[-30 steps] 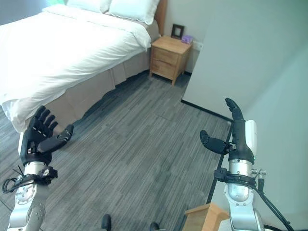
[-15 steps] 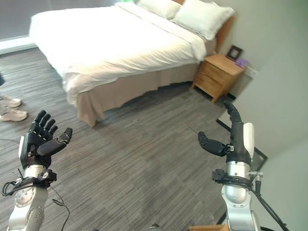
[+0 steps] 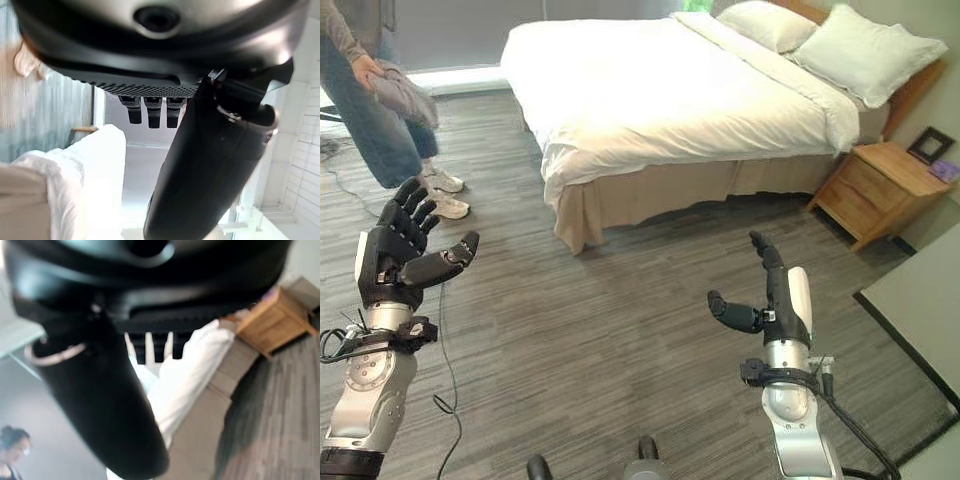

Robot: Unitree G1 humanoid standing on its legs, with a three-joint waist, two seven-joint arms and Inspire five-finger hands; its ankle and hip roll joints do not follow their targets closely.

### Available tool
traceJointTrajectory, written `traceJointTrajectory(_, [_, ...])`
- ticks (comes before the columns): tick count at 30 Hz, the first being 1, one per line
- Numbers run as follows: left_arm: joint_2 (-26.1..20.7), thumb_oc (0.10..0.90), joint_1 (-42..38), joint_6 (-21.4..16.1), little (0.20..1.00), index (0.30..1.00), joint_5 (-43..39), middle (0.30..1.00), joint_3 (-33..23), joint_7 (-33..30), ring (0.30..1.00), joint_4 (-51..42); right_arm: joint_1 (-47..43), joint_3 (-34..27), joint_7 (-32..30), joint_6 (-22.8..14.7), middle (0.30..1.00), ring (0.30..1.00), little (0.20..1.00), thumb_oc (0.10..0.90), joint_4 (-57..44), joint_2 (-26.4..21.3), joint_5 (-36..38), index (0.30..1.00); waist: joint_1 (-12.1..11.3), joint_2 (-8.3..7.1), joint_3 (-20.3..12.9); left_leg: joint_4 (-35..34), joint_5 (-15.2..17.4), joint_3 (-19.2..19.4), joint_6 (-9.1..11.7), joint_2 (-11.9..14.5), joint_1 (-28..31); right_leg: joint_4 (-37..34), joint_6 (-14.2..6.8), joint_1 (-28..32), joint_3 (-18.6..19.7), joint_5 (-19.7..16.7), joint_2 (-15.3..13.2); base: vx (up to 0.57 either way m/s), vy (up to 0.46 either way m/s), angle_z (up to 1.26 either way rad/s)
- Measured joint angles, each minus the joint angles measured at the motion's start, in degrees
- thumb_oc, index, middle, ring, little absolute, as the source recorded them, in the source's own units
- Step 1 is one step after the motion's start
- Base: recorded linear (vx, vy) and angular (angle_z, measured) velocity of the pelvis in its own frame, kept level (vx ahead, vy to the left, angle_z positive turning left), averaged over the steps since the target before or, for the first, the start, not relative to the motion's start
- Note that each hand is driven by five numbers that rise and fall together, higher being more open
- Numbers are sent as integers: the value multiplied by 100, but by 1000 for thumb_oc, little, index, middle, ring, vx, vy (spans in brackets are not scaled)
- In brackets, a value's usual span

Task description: Pick up bed clothes into laundry basket.

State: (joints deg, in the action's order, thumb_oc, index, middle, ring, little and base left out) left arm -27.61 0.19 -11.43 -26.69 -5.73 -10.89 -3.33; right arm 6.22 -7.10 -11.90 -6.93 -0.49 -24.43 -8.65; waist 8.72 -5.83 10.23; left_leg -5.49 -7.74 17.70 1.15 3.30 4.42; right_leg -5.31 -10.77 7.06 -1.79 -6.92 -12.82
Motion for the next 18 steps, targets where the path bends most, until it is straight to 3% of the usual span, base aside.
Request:
traceJointTrajectory(4, [242,800,266,1,900,900,110,900,22,116,900,-12,2,4,94,95,900,900,900,800,23,-138,58,900,-35,231,-75,-1,-69,77,273,437,209,0,56,152,2,60,416,26,-77,-16])
traceJointTrajectory(9, [342,800,328,44,900,900,210,900,94,295,900,38,5,-31,327,95,900,900,900,800,22,-209,549,900,18,176,-119,-2,-62,47,350,524,239,-18,231,200,-53,108,509,7,-35,1])
traceJointTrajectory(18, [352,800,477,47,900,900,202,900,89,408,900,60,6,14,671,73,900,900,900,800,7,-207,931,900,-166,76,-413,-2,-112,38,397,544,156,-42,243,205,-215,115,496,17,-11,9])
